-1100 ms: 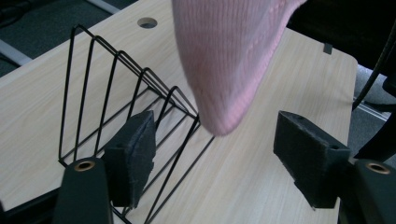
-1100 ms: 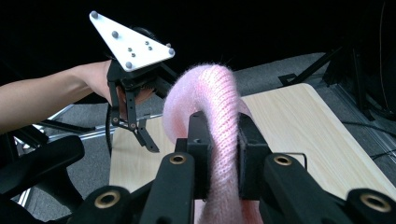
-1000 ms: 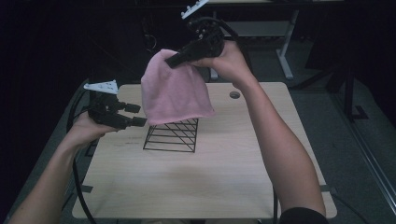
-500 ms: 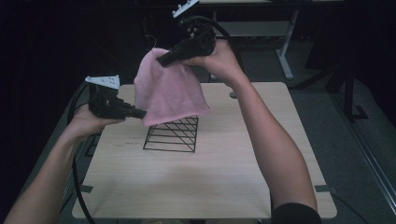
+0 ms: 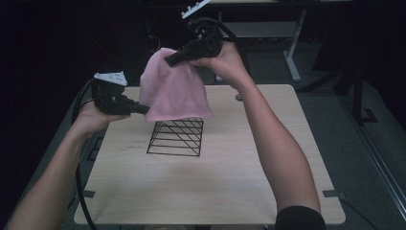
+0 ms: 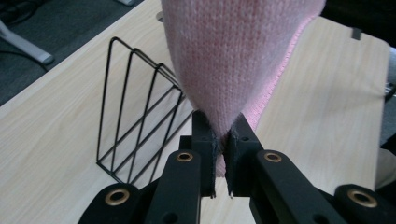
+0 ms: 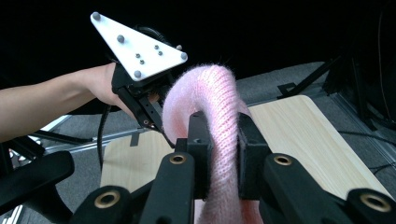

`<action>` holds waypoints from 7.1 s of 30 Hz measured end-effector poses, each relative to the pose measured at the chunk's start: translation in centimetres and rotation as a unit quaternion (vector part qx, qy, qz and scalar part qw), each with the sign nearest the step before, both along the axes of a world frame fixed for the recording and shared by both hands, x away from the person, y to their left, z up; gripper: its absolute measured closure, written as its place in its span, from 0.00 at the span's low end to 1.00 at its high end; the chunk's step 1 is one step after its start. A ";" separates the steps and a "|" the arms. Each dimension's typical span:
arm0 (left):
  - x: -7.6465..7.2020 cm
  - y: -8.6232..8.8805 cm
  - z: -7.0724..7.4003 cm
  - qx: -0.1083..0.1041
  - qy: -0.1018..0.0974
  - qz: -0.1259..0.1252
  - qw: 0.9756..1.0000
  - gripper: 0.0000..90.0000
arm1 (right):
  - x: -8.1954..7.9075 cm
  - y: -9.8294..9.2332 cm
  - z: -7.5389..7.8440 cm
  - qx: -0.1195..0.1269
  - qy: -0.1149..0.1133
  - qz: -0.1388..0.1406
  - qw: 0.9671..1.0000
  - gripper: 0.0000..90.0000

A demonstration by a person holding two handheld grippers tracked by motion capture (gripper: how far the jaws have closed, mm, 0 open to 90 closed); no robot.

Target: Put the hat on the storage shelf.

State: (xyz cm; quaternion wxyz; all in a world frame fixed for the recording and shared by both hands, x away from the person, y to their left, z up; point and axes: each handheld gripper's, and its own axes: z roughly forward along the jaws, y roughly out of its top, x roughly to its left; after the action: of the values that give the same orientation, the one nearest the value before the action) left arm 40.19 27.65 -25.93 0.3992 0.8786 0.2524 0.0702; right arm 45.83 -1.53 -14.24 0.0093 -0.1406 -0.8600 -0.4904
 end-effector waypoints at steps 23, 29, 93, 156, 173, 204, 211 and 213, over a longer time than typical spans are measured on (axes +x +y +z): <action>1.2 -1.2 -1.6 0.061 0.000 0.020 0.998 0.93 | 0.6 -0.6 -2.6 -0.006 0.021 -0.012 1.000 0.87; 1.2 -0.7 -2.3 0.060 0.006 0.023 0.998 0.93 | 0.5 -0.3 -3.1 -0.007 0.022 -0.004 1.000 0.87; -0.1 1.8 -10.9 0.112 0.049 0.060 0.991 0.93 | 0.0 2.6 -13.2 -0.025 0.094 0.031 0.995 0.85; -0.6 2.3 -13.5 0.136 0.076 0.047 0.987 0.78 | -2.2 1.0 -16.3 -0.024 0.099 0.033 0.994 0.72; -1.3 2.7 -12.4 0.128 0.067 0.044 0.989 0.71 | -2.1 -2.6 -15.5 -0.015 0.098 0.001 0.995 0.62; -2.7 4.2 -10.9 0.094 0.060 0.059 0.992 0.52 | -2.4 -10.6 -16.6 -0.030 0.089 -0.113 0.989 0.38; -3.1 4.2 -10.9 0.096 0.055 0.059 0.992 0.47 | -2.9 -12.3 -17.3 -0.029 0.096 -0.132 0.986 0.36; -3.2 4.1 -10.9 0.097 0.055 0.060 0.992 0.45 | -3.0 -12.7 -17.5 -0.030 0.100 -0.135 0.985 0.35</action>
State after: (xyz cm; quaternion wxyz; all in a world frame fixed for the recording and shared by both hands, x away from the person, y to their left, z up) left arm 36.98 31.79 -36.83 0.2930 0.8990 0.3181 0.0694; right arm 42.88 -14.22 -31.70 0.0244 -0.3038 -0.8425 -0.4442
